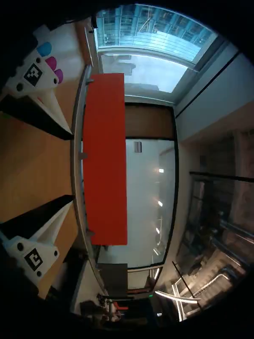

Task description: Pour water

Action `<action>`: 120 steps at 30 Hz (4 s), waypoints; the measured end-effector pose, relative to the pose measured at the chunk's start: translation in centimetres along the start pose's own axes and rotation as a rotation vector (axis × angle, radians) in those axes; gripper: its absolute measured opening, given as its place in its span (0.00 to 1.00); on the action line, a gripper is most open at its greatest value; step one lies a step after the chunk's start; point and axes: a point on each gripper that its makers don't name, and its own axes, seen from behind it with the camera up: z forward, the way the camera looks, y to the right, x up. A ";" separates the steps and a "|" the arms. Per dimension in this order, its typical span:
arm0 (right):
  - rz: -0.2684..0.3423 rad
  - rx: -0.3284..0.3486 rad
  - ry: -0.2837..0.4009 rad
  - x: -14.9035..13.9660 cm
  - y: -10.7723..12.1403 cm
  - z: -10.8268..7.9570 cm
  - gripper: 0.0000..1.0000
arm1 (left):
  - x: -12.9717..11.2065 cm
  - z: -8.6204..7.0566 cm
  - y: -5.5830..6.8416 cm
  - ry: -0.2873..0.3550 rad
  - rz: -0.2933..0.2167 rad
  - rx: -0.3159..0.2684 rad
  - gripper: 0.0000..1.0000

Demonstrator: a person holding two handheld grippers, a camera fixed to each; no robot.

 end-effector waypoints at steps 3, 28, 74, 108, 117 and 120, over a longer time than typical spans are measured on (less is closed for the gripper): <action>0.005 0.002 -0.008 -0.2 0.0 -0.1 1.00 | -0.8 -0.1 0.3 -0.001 -0.001 0.000 0.90; -0.025 -0.013 -0.046 -1.3 0.4 -0.9 1.00 | -5.9 0.8 0.8 -0.010 -0.016 -0.004 0.90; -0.027 -0.016 -0.058 -1.5 1.1 -1.0 1.00 | -8.2 1.8 1.8 -0.068 -0.040 -0.036 0.90; -0.048 0.082 -0.002 -4.4 -0.1 -0.4 1.00 | -8.2 1.8 1.8 -0.071 -0.039 -0.036 0.90; -0.020 0.066 0.018 -6.3 0.2 0.5 1.00 | -8.3 1.7 1.8 -0.071 -0.039 -0.036 0.90; -0.025 0.053 0.036 -6.6 0.4 0.6 1.00 | -8.3 1.7 1.7 -0.071 -0.039 -0.036 0.90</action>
